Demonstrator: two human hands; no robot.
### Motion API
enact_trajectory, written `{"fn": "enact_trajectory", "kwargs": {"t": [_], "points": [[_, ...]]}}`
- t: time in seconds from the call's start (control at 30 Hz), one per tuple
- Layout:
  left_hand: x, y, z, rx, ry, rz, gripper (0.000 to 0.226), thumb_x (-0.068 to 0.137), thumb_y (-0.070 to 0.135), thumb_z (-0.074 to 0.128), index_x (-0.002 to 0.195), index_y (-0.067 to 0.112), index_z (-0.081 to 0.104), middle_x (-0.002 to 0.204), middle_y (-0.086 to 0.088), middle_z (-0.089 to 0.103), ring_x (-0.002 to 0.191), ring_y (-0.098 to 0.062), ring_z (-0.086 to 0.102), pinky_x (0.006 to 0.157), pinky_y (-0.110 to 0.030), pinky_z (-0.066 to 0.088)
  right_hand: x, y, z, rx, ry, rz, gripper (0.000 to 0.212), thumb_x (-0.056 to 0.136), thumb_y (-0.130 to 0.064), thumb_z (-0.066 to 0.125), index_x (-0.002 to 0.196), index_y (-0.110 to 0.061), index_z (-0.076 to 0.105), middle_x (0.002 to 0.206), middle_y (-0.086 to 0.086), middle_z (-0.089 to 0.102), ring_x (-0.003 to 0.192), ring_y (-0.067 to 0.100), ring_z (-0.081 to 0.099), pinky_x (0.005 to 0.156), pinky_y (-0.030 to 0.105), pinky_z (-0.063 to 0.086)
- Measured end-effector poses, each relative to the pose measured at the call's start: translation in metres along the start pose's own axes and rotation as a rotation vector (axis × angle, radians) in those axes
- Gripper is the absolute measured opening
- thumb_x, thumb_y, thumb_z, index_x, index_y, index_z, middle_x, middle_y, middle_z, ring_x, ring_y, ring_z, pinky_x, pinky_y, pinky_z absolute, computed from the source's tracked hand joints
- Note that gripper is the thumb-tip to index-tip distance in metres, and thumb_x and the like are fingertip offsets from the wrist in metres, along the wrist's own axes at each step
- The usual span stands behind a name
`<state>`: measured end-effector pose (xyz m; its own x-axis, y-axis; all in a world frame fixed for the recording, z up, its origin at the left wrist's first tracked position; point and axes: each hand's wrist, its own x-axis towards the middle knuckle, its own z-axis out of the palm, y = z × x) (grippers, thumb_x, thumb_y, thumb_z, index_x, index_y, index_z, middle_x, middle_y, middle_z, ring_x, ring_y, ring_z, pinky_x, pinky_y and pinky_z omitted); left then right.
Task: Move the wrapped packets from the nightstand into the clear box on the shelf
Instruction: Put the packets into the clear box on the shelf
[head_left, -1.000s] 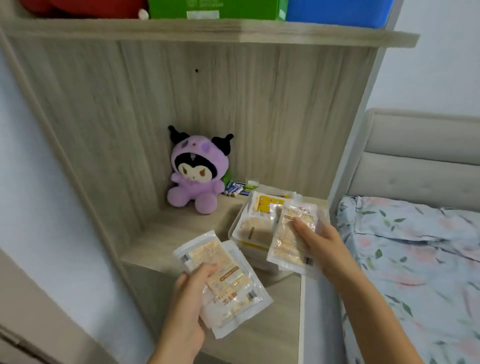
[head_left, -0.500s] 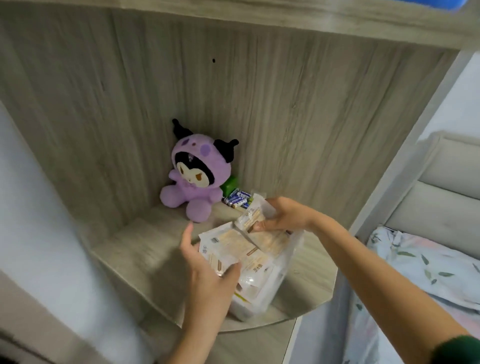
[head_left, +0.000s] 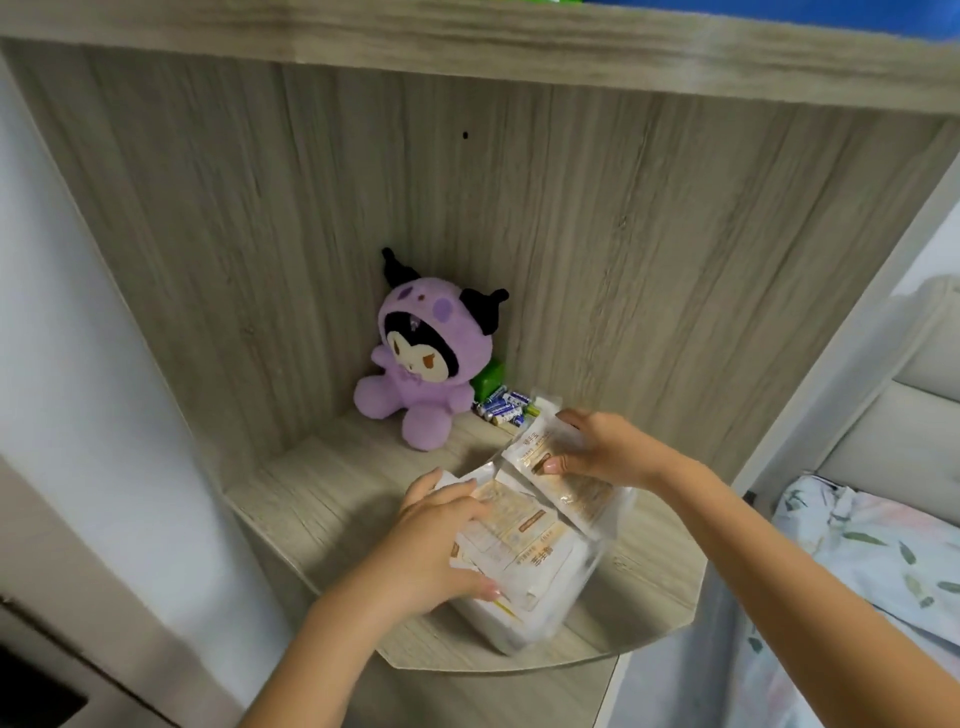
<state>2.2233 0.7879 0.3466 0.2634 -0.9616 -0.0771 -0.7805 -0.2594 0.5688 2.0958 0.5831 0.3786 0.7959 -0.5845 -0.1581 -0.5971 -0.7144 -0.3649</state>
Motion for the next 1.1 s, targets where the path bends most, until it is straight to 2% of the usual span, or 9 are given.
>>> {"fn": "enact_trajectory", "kwargs": {"t": [0.17, 0.27, 0.43, 0.53, 0.63, 0.7, 0.8, 1.0, 1.1], "points": [[0.014, -0.002, -0.014, 0.292, -0.040, 0.149, 0.060, 0.074, 0.037, 0.076, 0.131, 0.034, 0.054, 0.150, 0.019, 0.035, 0.146, 0.000, 0.001, 0.118, -0.033, -0.007, -0.014, 0.000, 0.015, 0.035, 0.033, -0.038, 0.065, 0.095, -0.035, 0.054, 0.145, -0.005, 0.027, 0.132, 0.016, 0.053, 0.120, 0.028, 0.050, 0.101, 0.035, 0.041], [0.018, -0.009, -0.012, 0.243, -0.024, 0.179, 0.054, 0.075, 0.030, 0.077, 0.125, 0.035, 0.059, 0.145, 0.020, 0.043, 0.140, -0.002, 0.026, 0.117, -0.022, 0.014, -0.017, 0.002, 0.019, 0.055, 0.077, -0.062, 0.061, 0.093, -0.035, 0.057, 0.140, -0.004, 0.032, 0.124, 0.014, 0.056, 0.111, 0.027, 0.052, 0.094, 0.032, 0.041], [0.008, -0.013, -0.015, 0.126, -0.076, 0.134, 0.058, 0.077, 0.027, 0.077, 0.130, 0.037, 0.054, 0.136, 0.027, 0.051, 0.121, 0.004, 0.048, 0.104, -0.026, 0.041, -0.018, 0.005, 0.027, 0.019, 0.089, -0.071, 0.060, 0.097, -0.038, 0.049, 0.143, -0.005, 0.030, 0.135, 0.012, 0.047, 0.121, 0.025, 0.043, 0.104, 0.032, 0.034], [0.002, -0.012, -0.020, 0.066, -0.170, 0.123, 0.067, 0.072, 0.050, 0.074, 0.134, 0.039, 0.049, 0.141, 0.032, 0.041, 0.121, 0.009, 0.043, 0.105, -0.023, 0.038, -0.020, 0.004, 0.031, 0.007, 0.084, -0.070, 0.059, 0.098, -0.040, 0.044, 0.146, -0.008, 0.029, 0.143, 0.009, 0.042, 0.133, 0.024, 0.035, 0.108, 0.030, 0.027], [-0.002, -0.003, -0.026, 0.023, -0.200, 0.120, 0.081, 0.063, 0.084, 0.041, 0.126, 0.036, 0.054, 0.152, 0.023, 0.030, 0.133, 0.007, 0.033, 0.111, -0.029, 0.035, -0.023, 0.006, 0.033, -0.043, 0.105, -0.106, 0.062, 0.098, -0.041, 0.044, 0.149, -0.009, 0.026, 0.151, 0.007, 0.036, 0.138, 0.023, 0.029, 0.112, 0.031, 0.021], [-0.001, 0.006, -0.022, 0.067, -0.046, 0.103, 0.076, 0.078, 0.077, 0.027, 0.136, 0.032, 0.045, 0.158, 0.016, 0.016, 0.143, -0.002, 0.019, 0.118, -0.036, 0.024, -0.023, 0.009, 0.034, -0.051, 0.169, -0.123, 0.066, 0.098, -0.042, 0.041, 0.152, -0.012, 0.017, 0.158, 0.005, 0.023, 0.143, 0.022, 0.020, 0.118, 0.036, 0.013], [0.008, 0.022, -0.004, 0.191, 0.177, -0.007, 0.080, 0.090, 0.067, 0.017, 0.153, 0.020, 0.005, 0.162, 0.003, -0.007, 0.148, -0.011, -0.007, 0.121, -0.039, -0.002, -0.027, 0.014, 0.036, -0.010, 0.320, -0.149, 0.073, 0.092, -0.055, 0.030, 0.153, -0.020, 0.010, 0.161, -0.004, 0.008, 0.148, 0.014, 0.003, 0.120, 0.037, -0.009], [0.012, 0.019, 0.029, 0.376, -0.003, -0.173, 0.109, 0.079, 0.083, 0.016, 0.150, 0.007, -0.014, 0.159, -0.013, -0.019, 0.147, -0.024, -0.016, 0.118, -0.044, -0.011, -0.041, 0.029, 0.047, -0.138, 0.287, -0.113, 0.076, 0.090, -0.064, 0.034, 0.152, -0.025, 0.015, 0.159, -0.008, 0.018, 0.148, 0.008, 0.003, 0.113, 0.039, -0.024], [0.009, 0.015, 0.029, 0.412, -0.013, -0.165, 0.111, 0.076, 0.085, 0.012, 0.151, 0.007, -0.013, 0.159, -0.013, -0.017, 0.148, -0.023, -0.014, 0.118, -0.041, -0.011, -0.045, 0.033, 0.056, -0.088, 0.238, -0.118, 0.096, 0.077, -0.081, 0.011, 0.151, -0.021, 0.024, 0.155, -0.006, 0.030, 0.147, 0.008, 0.011, 0.111, 0.035, -0.026]]}}
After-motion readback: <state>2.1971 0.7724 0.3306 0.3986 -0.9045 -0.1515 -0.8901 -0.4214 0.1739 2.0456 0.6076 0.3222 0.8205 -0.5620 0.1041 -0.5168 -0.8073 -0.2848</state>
